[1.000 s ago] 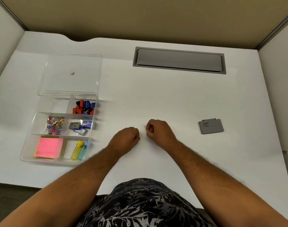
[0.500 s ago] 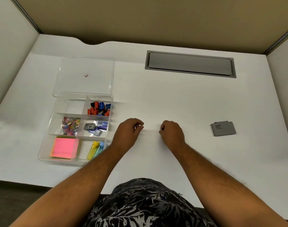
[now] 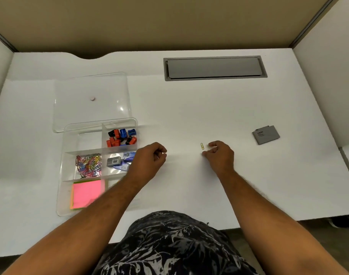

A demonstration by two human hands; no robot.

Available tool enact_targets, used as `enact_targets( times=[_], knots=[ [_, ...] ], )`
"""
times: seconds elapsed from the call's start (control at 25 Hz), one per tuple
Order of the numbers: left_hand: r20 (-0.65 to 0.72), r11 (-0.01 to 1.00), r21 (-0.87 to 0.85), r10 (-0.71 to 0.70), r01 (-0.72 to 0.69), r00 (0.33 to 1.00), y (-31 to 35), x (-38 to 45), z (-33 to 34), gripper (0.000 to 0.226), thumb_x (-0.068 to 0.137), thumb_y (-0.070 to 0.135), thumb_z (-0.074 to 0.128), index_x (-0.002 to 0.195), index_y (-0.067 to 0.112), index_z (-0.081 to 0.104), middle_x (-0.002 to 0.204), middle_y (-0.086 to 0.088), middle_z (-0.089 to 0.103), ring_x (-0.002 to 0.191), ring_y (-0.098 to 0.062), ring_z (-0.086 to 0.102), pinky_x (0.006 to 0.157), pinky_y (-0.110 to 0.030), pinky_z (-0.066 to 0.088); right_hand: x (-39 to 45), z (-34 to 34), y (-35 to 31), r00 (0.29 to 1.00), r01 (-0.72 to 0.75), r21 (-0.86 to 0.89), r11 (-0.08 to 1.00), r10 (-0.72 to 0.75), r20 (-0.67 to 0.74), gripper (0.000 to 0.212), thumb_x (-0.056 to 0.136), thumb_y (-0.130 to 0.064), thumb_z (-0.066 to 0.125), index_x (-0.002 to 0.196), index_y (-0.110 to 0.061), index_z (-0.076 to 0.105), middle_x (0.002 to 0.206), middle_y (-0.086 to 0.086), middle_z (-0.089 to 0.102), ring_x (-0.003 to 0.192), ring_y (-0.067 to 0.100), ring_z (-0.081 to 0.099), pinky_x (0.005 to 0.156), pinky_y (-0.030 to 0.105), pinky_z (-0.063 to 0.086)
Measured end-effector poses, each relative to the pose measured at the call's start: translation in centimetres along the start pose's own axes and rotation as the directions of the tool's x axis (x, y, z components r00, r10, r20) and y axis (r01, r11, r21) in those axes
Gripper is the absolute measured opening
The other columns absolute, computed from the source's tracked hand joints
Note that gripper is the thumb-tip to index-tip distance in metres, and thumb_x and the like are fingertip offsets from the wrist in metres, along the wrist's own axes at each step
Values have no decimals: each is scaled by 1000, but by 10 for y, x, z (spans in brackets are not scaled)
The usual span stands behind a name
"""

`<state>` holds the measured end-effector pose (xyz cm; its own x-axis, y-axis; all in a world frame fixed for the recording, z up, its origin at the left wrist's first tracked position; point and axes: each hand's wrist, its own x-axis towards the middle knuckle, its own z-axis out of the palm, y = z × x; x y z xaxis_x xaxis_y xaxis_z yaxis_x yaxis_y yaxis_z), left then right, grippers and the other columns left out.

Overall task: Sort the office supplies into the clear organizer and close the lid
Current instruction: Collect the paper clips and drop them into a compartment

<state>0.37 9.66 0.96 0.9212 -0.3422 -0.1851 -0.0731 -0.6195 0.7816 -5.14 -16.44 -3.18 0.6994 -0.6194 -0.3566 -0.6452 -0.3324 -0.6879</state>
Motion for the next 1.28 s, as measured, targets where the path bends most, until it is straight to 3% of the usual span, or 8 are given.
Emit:
enact_targets(
  times=[0.28, 0.52, 0.72, 0.8, 0.84, 0.92, 1.0, 1.28],
  knots=[
    [0, 997, -78, -21, 21, 1000, -9, 5, -16, 10, 88, 15, 72, 92, 23, 71, 74, 6, 66, 65, -5, 56, 64, -20, 48, 14, 26, -26, 996, 89, -280, 956, -87, 21, 6, 82, -15, 80, 86, -12, 78, 91, 5, 78, 90, 26, 72, 86, 38, 59],
    [-41, 997, -78, -18, 15, 999, -19, -2, -32, 11, 88, 16, 73, 93, 25, 70, 76, 5, 67, 72, -14, 62, 68, -25, 52, 27, 32, -27, 973, 228, -579, 783, -160, 166, 18, 97, -21, 67, 104, -4, 69, 114, 15, 65, 106, 34, 66, 89, 40, 54],
    [-74, 994, -93, -56, 49, 996, -38, -6, -52, 11, 88, 14, 73, 93, 23, 69, 76, 4, 67, 67, -9, 59, 64, -16, 49, 17, 34, -28, 929, 369, -646, 668, -274, 247, 16, 102, -13, 53, 108, -1, 62, 113, 18, 60, 103, 38, 63, 89, 43, 50],
    [-87, 996, -81, -43, 36, 995, -42, -9, -60, 11, 88, 15, 73, 92, 24, 69, 75, 3, 67, 69, -12, 60, 64, -20, 49, 9, 39, -31, 925, 379, -588, 715, -273, 264, 15, 99, -6, 49, 104, -2, 62, 104, 17, 65, 96, 35, 66, 88, 45, 52],
    [-93, 998, -64, -35, 29, 995, -44, -11, -66, 12, 88, 15, 73, 91, 25, 69, 74, 3, 67, 70, -13, 60, 64, -22, 49, 3, 44, -38, 941, 321, -468, 823, -223, 253, 13, 98, -4, 50, 100, -3, 63, 96, 16, 68, 87, 32, 69, 85, 47, 56],
    [-105, 1000, -12, -17, 16, 994, -50, -18, -81, 13, 87, 15, 72, 90, 27, 68, 73, 7, 66, 70, -11, 60, 64, -26, 50, -19, 57, -66, 953, 97, -38, 995, -82, 291, 10, 96, -1, 57, 100, -3, 67, 86, 16, 69, 65, 24, 71, 78, 46, 63],
    [-149, 1000, 24, -15, 19, 989, -58, -25, -100, 13, 86, 16, 71, 91, 28, 68, 73, 11, 64, 68, -8, 60, 65, -30, 52, -45, 79, -106, 899, -15, 262, 965, -102, 425, 14, 96, 1, 62, 107, -3, 71, 88, 17, 66, 63, 20, 67, 72, 40, 64],
    [-330, 963, 42, -239, 267, 913, -117, -51, -169, 10, 85, 32, 77, 86, 29, 67, 73, 13, 68, 67, -8, 65, 62, -33, 56, -131, 198, -205, 671, 447, 117, 887, -419, 611, 3, 86, -15, 81, 89, -15, 80, 77, -2, 75, 67, 10, 70, 68, 34, 62]
  ],
)
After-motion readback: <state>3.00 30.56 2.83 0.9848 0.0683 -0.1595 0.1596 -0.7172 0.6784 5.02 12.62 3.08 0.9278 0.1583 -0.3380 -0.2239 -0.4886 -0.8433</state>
